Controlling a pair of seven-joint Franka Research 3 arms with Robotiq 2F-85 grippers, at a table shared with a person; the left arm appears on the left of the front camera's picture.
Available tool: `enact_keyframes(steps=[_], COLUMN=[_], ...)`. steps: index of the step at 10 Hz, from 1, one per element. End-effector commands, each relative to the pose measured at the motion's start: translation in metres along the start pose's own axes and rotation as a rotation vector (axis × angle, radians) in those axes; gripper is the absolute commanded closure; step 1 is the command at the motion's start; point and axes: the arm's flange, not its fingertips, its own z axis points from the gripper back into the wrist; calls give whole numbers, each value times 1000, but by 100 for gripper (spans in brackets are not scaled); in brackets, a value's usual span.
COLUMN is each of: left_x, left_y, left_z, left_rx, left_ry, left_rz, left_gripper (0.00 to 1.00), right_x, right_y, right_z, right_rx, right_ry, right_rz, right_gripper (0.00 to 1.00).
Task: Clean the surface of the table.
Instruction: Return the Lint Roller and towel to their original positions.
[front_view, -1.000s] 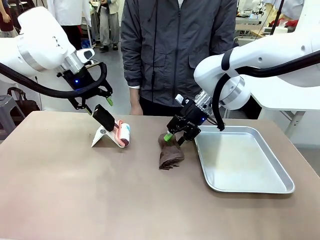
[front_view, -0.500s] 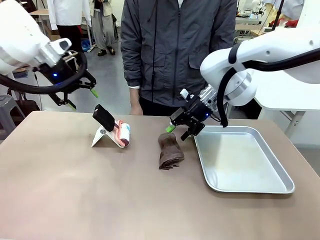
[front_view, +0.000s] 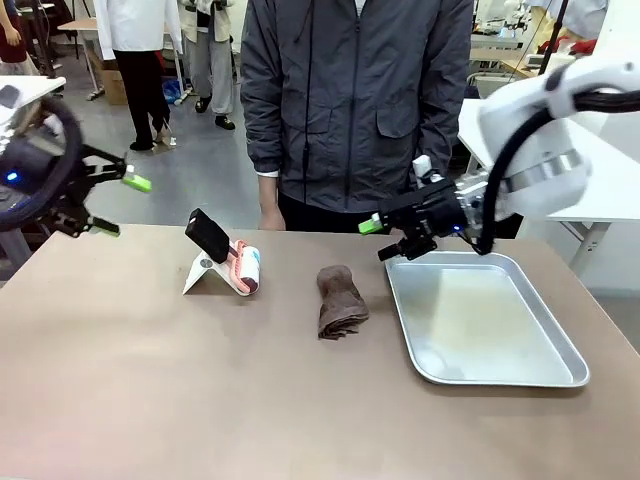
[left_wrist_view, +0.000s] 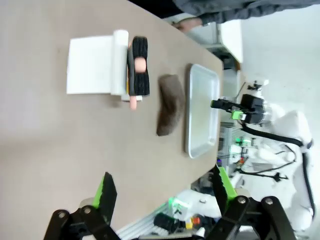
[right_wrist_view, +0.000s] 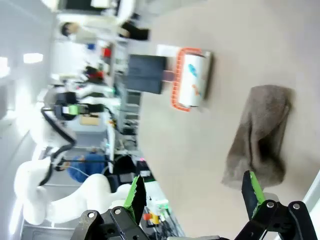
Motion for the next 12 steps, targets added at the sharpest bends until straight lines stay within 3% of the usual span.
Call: enact_keyframes(steps=[1,4,6,7,8,9,10,11,12], left_x=[-29,-37,-32,-26,-24,-21,-21,-21,-21], left_y=[30,70,90,100,106,105,102,102,102], left_z=[18,18,17,13,9,1,14,14,14], left_rx=[-144,-346,-402,-379,-387,-320,-373,-373,-373], left_ry=[-42,-34,18,-7,38,109,22,22,22], left_rz=[11,48,36,97,26,-51,83,83,83], left_gripper=[0,0,0,0,0,0,0,0,0], right_x=[-49,-89,-108,-115,-120,-119,-107,-97,-97], right_y=[-3,-16,-28,-34,-39,-42,-44,-43,-43], right_z=[35,77,102,112,117,113,93,125,125], right_rx=[135,160,171,185,203,180,130,163,163], right_ry=[-60,-223,-300,-350,-376,-384,-325,-344,-344], right_rz=[55,22,-19,-26,-33,-48,-55,-74,-74], right_gripper=[0,0,0,0,0,0,0,0,0])
